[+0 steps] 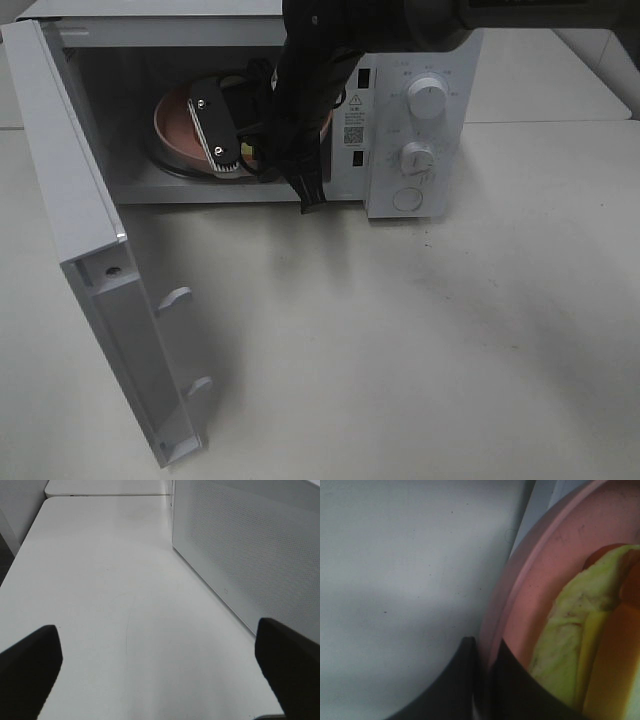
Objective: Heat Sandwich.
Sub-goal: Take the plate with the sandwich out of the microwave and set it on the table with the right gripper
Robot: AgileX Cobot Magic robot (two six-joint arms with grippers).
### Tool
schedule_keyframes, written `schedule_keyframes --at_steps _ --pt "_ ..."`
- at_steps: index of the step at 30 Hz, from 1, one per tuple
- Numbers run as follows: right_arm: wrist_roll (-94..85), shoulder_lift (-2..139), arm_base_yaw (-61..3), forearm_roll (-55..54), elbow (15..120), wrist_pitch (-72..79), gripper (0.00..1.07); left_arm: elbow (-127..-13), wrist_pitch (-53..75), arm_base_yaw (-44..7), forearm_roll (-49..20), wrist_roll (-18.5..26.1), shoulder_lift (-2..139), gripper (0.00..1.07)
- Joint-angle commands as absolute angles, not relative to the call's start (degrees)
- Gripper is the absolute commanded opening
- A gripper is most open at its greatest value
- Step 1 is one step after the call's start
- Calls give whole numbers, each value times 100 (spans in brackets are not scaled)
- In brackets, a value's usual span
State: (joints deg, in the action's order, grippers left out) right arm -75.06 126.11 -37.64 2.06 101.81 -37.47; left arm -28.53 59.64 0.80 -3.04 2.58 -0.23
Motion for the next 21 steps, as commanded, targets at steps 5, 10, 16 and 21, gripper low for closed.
schedule_keyframes --at_steps 5,10,16,21 --pt "-7809 12187 -3747 86 9729 -3507 0 -2836 5890 103 -332 218 -178 103" --pt "-8039 11895 -3747 80 9236 -3455 0 -2836 5890 103 -332 218 -178 103" --pt "-8388 11568 -3747 0 8755 -3237 0 -2836 5890 103 -332 218 -178 103" --pt "-8761 11241 -3747 -223 8308 -3117 0 -2836 5890 103 -332 218 -178 103"
